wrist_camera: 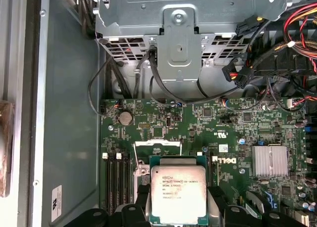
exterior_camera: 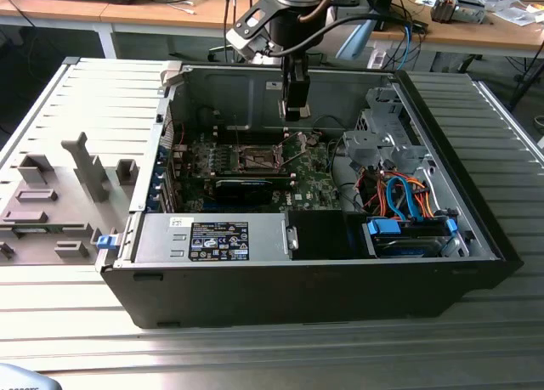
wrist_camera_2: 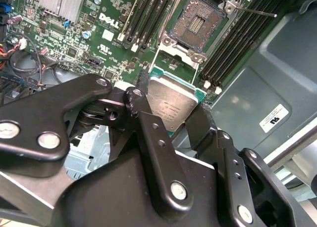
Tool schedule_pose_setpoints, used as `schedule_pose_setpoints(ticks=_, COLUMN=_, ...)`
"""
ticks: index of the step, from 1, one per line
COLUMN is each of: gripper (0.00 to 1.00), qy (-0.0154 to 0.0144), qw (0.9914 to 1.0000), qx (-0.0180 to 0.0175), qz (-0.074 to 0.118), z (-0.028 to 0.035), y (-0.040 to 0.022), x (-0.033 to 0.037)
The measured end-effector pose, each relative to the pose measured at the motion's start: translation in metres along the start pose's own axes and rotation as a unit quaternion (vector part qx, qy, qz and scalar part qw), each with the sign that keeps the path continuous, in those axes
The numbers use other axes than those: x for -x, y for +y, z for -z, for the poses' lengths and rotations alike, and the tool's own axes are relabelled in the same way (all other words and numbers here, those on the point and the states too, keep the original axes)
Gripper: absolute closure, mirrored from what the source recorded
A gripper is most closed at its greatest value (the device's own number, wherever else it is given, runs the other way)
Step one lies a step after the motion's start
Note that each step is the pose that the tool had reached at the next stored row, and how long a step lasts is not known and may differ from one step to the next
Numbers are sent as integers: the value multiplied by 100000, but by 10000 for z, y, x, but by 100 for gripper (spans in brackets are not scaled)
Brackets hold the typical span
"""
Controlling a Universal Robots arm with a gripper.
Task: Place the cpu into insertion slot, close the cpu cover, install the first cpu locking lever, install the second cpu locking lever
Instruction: 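Place the cpu into insertion slot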
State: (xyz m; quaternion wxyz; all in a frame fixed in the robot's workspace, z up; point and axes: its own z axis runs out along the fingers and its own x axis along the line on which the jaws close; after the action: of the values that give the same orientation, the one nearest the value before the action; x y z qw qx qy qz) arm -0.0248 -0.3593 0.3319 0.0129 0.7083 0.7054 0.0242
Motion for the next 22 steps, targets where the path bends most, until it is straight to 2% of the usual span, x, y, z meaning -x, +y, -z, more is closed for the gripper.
schedule_pose_setpoints(ticks=7, gripper=46, qy=-3, qw=100000, qx=-3, qz=0, z=-63, y=-4, x=1)
schedule_pose_setpoints(ticks=11, gripper=46, qy=-2, qw=100000, qx=-3, qz=-1, z=-67, y=-4, x=1)
schedule_pose_setpoints(ticks=13, gripper=46, qy=-1, qw=100000, qx=-1, qz=0, z=-95, y=-5, x=2)
schedule_pose_setpoints(ticks=22, gripper=46, qy=2, qw=100000, qx=-2, qz=0, z=-115, y=-6, x=2)
